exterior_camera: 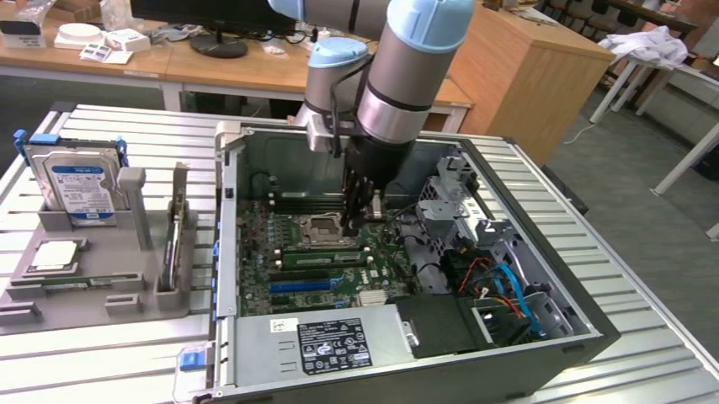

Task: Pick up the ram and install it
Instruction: 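Insert the ram into the slot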

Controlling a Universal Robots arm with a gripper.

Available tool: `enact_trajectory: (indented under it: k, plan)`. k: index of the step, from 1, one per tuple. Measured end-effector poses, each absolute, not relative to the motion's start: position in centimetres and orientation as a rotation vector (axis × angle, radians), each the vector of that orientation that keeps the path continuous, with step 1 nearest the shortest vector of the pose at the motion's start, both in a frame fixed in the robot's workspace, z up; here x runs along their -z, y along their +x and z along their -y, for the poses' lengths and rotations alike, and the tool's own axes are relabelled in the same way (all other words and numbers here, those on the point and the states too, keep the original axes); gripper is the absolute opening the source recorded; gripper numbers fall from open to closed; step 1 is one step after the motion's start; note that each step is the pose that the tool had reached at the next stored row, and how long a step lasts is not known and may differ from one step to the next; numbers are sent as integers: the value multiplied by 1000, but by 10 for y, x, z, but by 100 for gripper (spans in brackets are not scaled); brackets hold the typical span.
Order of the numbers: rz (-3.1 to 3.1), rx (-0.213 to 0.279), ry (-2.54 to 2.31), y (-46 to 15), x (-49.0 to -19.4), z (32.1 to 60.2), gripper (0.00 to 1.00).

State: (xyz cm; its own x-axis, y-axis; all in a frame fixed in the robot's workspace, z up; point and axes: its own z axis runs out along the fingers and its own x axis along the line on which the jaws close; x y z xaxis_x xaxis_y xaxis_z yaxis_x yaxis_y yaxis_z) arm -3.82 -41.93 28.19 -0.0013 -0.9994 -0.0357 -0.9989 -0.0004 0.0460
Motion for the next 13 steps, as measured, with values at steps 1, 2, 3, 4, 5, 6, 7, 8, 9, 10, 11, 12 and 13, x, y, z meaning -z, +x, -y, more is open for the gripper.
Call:
enact_trajectory:
  k: [1,2,3,4,5,6,7,8,9,10,11,12,13]
  plan:
    - [2216,91,2215,-38,-284,419,25]
    - [2216,91,2215,-38,-286,419,25]
    - [2216,91,2215,-38,-288,419,25]
    - [2216,90,2215,-38,-290,419,25]
    - [2216,90,2215,-38,-292,419,25]
    - [2215,90,2214,-38,-295,419,25]
    - [2215,89,2214,-38,-296,419,25]
    - [2215,89,2214,-38,-298,419,25]
    - [2215,89,2214,-38,-300,419,25]
    - [2215,89,2214,-38,-303,419,25]
    - [2215,88,2214,-38,-305,419,25]
    - [2214,88,2214,-38,-307,419,25]
    - [2214,88,2213,-38,-309,419,25]
